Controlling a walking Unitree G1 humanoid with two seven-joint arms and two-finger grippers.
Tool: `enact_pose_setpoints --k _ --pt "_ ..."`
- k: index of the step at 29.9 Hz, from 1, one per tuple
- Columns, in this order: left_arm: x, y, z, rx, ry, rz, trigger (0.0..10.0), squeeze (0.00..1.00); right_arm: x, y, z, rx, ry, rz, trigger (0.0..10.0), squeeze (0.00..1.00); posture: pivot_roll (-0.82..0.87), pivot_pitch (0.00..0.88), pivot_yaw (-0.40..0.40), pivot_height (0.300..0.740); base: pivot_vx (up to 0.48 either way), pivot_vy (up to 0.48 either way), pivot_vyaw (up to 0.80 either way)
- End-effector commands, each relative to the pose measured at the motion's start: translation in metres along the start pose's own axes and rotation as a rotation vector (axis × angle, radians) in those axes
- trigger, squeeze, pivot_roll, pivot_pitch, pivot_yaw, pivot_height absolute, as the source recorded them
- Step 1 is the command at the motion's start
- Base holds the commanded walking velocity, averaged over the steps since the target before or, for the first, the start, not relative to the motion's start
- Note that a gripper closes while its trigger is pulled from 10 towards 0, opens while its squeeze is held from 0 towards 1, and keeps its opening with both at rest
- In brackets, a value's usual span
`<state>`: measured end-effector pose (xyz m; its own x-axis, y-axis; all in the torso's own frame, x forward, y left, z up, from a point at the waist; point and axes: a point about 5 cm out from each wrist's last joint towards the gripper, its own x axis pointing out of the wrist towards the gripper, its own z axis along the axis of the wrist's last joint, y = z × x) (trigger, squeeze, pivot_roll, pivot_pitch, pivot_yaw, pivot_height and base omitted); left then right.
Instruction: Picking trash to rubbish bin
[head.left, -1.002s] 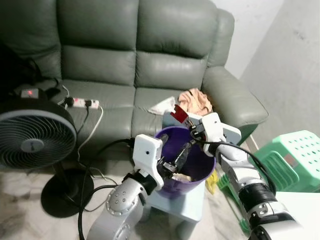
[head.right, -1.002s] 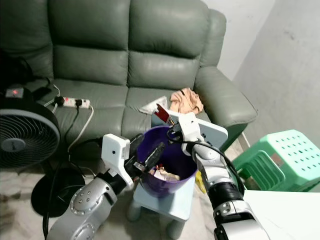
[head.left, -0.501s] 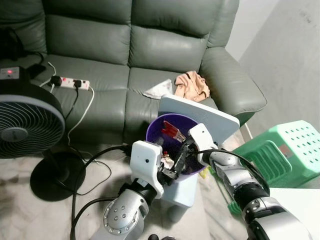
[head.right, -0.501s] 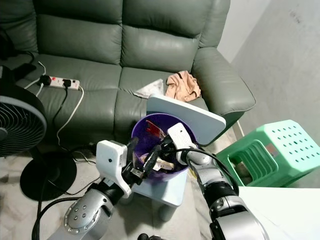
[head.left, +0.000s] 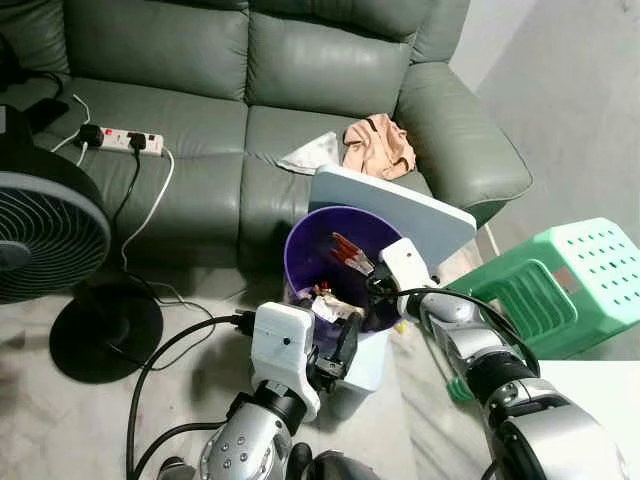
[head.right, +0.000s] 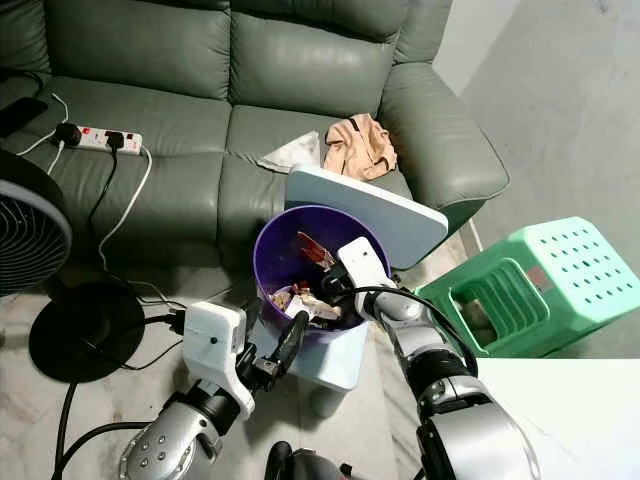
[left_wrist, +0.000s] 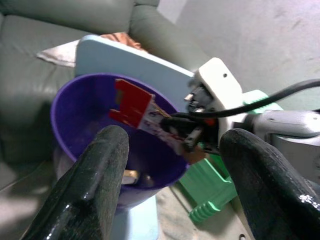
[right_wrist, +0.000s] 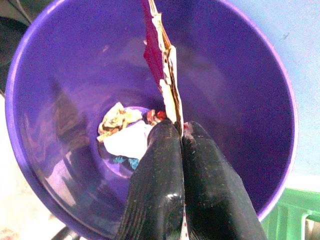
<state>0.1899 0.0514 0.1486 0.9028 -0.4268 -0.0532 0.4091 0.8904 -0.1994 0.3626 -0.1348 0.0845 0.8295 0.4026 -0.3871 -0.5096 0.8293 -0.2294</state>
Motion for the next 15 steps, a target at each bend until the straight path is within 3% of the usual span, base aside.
enact_pose_setpoints --k 1,6,7,12,15 --pt "-0.009 -0.04 0.008 -0.132 -0.029 -0.101 10.0 0.0 -0.005 -0.007 -0.01 -0.002 0.032 -0.013 10.0 0.0 0.08 0.292 -0.263 0.74 0.0 0.0 0.0" --pt "-0.011 -0.042 0.009 -0.158 -0.025 -0.091 10.0 0.0 -0.006 -0.01 -0.011 0.004 0.036 -0.008 10.0 0.0 0.07 0.298 -0.271 0.74 0.0 0.0 0.0" --pt "-0.011 -0.043 0.009 -0.159 -0.025 -0.092 10.0 0.0 -0.006 -0.011 -0.011 0.006 0.036 -0.013 10.0 1.0 0.07 0.299 -0.274 0.74 0.0 0.0 0.0" --pt "-0.011 -0.044 0.008 -0.161 -0.022 -0.09 10.0 0.0 -0.006 -0.012 -0.008 0.017 0.021 -0.006 10.0 1.0 0.08 0.298 -0.278 0.74 0.0 0.0 0.0" --pt "-0.009 -0.042 0.01 -0.159 -0.031 -0.083 10.0 0.0 -0.004 -0.003 0.009 0.061 -0.107 0.128 10.0 1.0 0.08 0.294 -0.279 0.74 0.0 0.0 0.0"
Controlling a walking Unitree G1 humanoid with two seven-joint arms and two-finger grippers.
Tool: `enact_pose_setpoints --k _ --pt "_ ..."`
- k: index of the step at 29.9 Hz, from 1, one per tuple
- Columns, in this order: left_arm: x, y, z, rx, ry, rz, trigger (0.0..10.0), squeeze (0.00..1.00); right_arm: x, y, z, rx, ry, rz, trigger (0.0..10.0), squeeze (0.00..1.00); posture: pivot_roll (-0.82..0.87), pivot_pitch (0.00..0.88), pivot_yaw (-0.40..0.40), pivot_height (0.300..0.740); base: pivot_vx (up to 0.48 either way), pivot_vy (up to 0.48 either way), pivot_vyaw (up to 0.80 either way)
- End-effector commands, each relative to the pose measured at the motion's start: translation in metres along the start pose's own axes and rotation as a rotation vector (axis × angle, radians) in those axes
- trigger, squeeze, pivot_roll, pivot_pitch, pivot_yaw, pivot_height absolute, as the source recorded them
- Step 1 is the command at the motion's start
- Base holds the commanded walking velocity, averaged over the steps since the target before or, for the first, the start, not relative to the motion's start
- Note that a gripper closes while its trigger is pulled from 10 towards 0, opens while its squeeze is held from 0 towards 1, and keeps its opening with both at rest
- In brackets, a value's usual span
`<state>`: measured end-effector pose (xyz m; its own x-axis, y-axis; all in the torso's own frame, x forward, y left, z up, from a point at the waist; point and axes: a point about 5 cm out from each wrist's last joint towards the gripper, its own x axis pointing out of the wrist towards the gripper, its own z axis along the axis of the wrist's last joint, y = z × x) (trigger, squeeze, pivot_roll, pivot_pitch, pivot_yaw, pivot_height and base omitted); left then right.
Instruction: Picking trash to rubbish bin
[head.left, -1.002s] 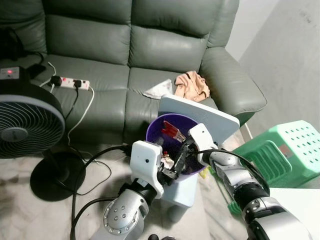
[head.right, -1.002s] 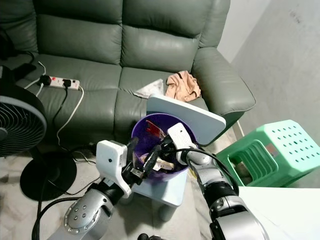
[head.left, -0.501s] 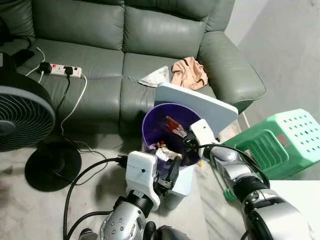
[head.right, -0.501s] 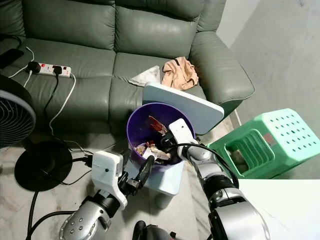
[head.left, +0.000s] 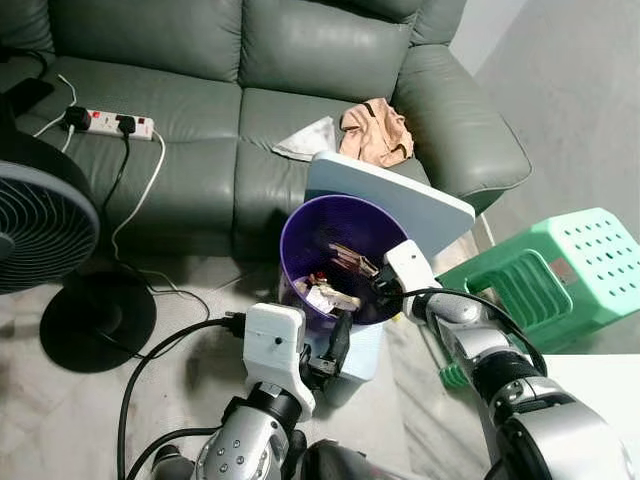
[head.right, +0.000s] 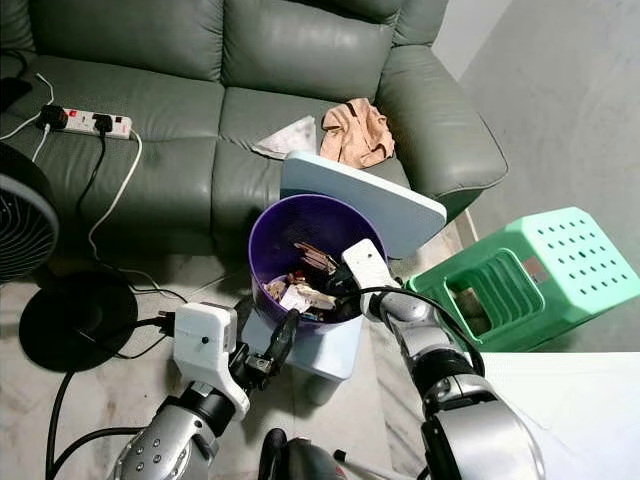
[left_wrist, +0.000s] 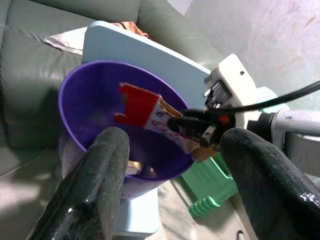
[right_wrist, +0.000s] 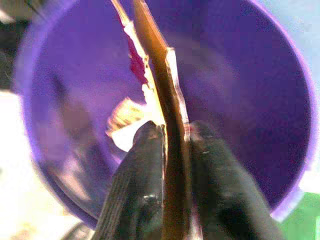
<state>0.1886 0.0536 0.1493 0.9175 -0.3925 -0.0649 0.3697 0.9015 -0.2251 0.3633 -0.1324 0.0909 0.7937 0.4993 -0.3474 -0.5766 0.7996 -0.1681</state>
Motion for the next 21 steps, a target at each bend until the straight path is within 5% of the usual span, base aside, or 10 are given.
enact_pose_setpoints --k 1,20,21 --pt "-0.008 -0.043 0.008 -0.131 -0.03 -0.123 10.0 0.0 -0.003 -0.002 0.003 0.029 -0.044 0.038 10.0 1.0 0.08 0.294 -0.279 0.74 0.0 0.0 0.0" --pt "-0.004 -0.045 0.01 -0.128 -0.046 -0.121 10.0 0.0 0.004 0.009 0.02 0.058 -0.124 0.158 10.0 1.0 0.09 0.274 -0.291 0.74 0.0 0.0 0.0" --pt "-0.003 -0.044 0.01 -0.12 -0.049 -0.122 10.0 0.0 0.002 0.005 0.028 0.065 -0.194 0.146 10.0 0.89 0.09 0.271 -0.291 0.74 0.0 0.0 0.0"
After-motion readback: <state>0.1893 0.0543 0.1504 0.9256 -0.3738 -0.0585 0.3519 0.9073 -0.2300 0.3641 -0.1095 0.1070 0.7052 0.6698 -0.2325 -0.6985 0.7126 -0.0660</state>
